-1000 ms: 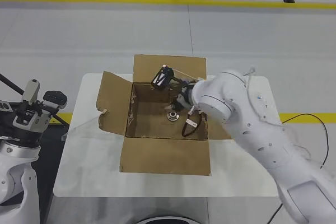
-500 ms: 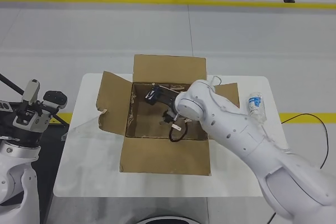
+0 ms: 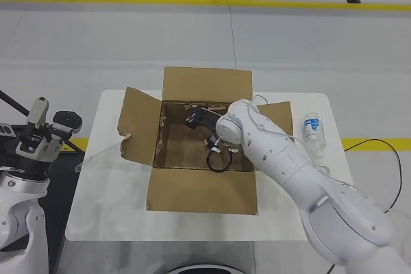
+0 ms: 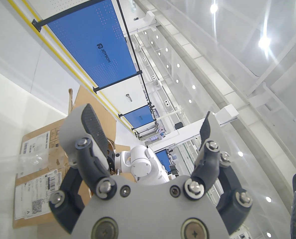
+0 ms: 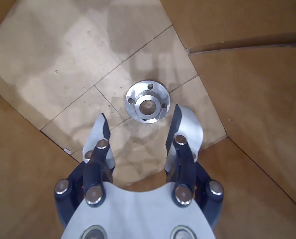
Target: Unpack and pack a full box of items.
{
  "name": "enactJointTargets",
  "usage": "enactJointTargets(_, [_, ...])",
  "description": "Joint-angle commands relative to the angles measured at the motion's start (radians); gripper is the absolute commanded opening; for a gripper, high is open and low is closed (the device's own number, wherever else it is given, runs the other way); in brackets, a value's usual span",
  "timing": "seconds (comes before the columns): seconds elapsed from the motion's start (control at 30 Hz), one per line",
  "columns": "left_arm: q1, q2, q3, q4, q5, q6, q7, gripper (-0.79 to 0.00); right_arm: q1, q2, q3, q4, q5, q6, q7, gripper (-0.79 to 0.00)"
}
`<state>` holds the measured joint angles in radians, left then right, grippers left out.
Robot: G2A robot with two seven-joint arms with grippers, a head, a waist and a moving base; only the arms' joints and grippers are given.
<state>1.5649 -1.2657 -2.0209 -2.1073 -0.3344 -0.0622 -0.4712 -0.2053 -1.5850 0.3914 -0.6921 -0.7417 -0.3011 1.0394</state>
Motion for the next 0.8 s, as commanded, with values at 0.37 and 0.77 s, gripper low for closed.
enactJointTargets(0.37, [0.0,0.0,0.0,0.0,0.0,0.0,0.0,0.0,0.034,-0.079,-0.021,0.149,-0.021,-0.035,-0.032,-0.413])
enactJointTargets(0.77, [0.0,0.0,0.0,0.0,0.0,0.0,0.0,0.0,0.044,-0.137,-0.022,0.255,-0.023,-0.075,-0.058,-0.453])
